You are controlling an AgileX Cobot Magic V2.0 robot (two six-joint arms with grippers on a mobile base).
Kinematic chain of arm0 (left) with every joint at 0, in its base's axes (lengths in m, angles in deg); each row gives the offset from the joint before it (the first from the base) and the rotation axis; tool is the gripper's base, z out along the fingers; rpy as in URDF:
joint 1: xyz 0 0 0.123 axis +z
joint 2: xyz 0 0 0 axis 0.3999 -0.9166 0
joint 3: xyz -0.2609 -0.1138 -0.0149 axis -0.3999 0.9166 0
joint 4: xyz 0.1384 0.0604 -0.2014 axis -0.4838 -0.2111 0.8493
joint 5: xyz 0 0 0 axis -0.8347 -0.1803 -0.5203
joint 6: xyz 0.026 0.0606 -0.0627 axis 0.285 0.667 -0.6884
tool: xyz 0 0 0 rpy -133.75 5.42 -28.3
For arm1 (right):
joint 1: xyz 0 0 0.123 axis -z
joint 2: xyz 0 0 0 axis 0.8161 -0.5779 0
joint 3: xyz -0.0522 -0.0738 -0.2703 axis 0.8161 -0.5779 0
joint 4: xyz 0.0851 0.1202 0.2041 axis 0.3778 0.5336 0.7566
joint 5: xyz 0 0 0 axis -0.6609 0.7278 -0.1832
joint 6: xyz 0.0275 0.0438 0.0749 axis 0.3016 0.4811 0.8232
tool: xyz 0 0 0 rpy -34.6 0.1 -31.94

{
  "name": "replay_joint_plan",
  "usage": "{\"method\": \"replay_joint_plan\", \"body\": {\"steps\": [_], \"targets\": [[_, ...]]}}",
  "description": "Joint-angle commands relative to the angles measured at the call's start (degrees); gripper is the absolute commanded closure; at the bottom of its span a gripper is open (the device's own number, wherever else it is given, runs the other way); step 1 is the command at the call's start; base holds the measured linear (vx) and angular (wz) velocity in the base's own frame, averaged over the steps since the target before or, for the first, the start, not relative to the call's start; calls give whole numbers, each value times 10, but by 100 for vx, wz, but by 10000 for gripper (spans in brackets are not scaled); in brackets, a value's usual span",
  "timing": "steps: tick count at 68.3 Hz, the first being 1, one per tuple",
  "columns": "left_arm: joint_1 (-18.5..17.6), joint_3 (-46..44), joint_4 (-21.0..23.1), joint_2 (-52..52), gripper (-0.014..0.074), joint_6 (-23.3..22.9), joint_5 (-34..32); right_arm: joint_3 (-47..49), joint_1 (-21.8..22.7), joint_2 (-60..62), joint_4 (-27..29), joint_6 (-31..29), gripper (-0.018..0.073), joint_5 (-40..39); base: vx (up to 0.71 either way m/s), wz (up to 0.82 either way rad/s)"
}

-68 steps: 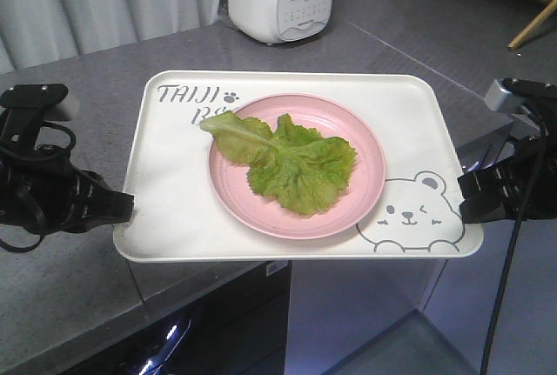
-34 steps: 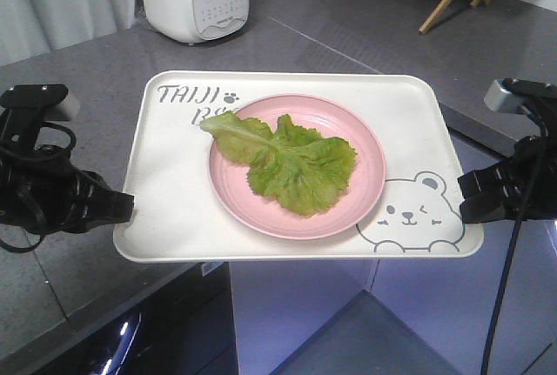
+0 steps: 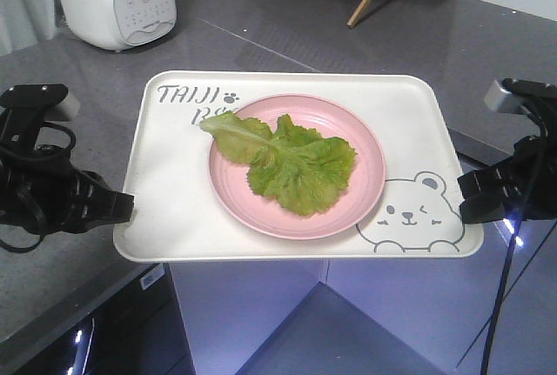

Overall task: Transfer vegetables to tray and serve
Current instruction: 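Hold the tray level while the base turns and drives away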

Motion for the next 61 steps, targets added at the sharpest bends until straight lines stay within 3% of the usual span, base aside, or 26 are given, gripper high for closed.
{"method": "replay_joint_plan", "body": {"steps": [1, 61], "targets": [[-4, -17, 45, 19, 602, 14, -22, 17, -4, 21, 59, -21, 562, 10, 2, -29], [-4, -17, 45, 19, 602, 14, -22, 17, -4, 21, 59, -21, 562, 10, 5, -27]]}}
